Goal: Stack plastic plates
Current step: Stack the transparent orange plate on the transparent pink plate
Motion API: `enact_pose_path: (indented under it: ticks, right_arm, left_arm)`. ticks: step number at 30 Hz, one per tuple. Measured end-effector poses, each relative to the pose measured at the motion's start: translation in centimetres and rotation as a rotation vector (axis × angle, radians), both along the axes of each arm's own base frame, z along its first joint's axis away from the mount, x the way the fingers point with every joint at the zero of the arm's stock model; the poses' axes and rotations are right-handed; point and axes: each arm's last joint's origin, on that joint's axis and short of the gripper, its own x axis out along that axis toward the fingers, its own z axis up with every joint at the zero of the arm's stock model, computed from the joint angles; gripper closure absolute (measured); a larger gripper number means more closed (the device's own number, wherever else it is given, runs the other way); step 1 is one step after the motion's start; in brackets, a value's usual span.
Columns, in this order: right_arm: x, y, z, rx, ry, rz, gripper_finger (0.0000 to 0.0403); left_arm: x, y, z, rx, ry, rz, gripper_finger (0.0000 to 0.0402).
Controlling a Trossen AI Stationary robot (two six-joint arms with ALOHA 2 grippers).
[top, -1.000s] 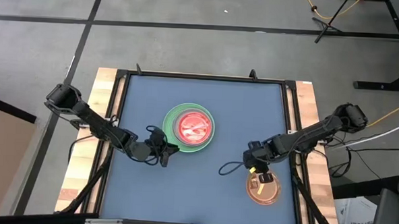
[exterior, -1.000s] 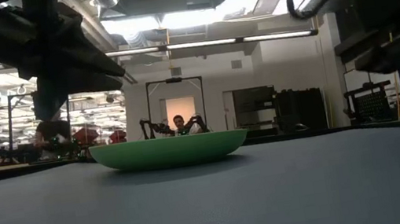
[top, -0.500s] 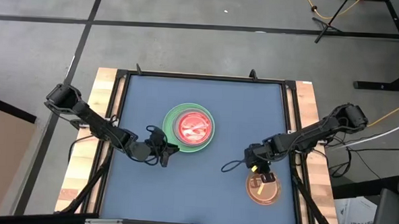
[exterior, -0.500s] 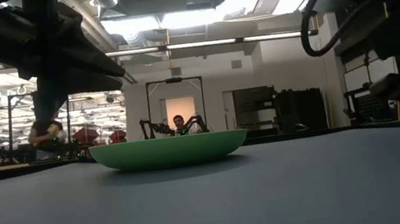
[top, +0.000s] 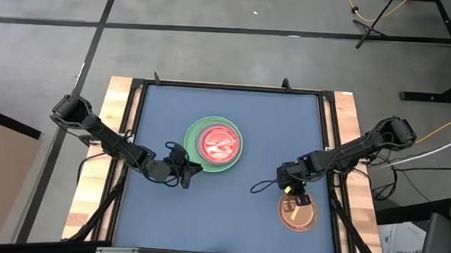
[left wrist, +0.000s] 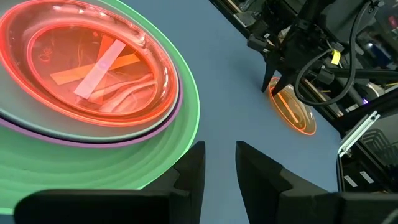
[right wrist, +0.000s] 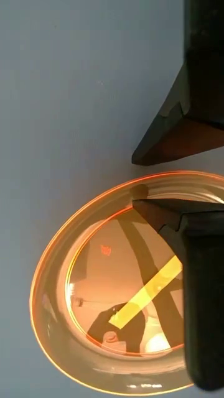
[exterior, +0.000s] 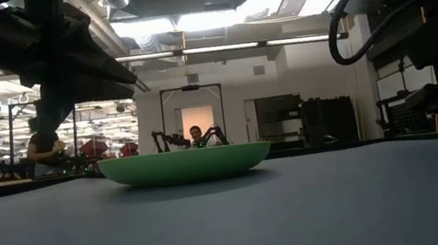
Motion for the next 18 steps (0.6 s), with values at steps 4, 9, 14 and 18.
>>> enact_pose_path:
  ticks: [4, 9, 14, 18]
  right_arm:
    - [0.01, 0.02, 0.0, 0.004, 0.001, 0.001, 0.0303]
    - [0.02, 0.01, -0.01, 0.002, -0.002, 0.001, 0.0335]
    - [0.06, 0.02, -0.01, 0.003, -0.006, 0.0, 0.0386]
    - [0.22, 0.12, 0.04, 0.018, -0.021, 0.003, 0.0396]
  left_arm:
    - [0.0, 0.0, 0.0, -0.001, 0.0, 0.0, 0.0319]
    - [0.0, 0.0, 0.0, 0.0, 0.0, 0.0, 0.0319]
    - [0.0, -0.01, 0.0, 0.0, 0.0, 0.0, 0.0319]
    - [0.0, -0.01, 0.0, 0.0, 0.0, 0.0, 0.0319]
